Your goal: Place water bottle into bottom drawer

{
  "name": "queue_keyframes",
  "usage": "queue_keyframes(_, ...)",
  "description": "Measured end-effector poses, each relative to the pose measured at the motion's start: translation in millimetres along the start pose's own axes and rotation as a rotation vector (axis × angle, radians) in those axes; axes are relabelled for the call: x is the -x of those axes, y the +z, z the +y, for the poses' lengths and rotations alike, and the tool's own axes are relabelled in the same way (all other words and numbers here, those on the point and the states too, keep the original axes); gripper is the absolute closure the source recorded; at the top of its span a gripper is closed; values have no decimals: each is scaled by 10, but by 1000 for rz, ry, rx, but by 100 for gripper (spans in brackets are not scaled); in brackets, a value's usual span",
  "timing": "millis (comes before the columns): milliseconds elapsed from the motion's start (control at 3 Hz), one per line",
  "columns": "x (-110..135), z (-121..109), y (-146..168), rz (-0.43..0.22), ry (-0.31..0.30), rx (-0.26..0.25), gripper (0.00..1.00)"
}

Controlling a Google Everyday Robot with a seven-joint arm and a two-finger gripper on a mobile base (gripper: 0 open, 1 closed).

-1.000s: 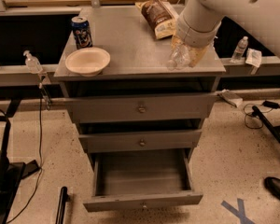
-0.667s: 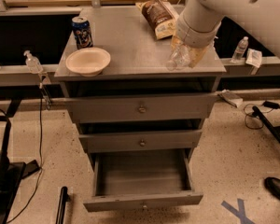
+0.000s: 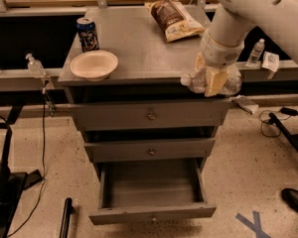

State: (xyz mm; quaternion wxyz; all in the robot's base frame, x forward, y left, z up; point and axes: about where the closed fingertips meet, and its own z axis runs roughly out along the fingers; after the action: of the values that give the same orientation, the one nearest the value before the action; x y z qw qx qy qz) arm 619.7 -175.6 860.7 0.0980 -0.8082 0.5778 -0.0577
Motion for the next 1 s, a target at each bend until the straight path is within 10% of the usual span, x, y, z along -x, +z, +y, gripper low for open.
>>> queue_keyframes(333,73,221,171,-164,235,28,100)
queue_keyframes(1000,669,846,216,-526,559,-121,100)
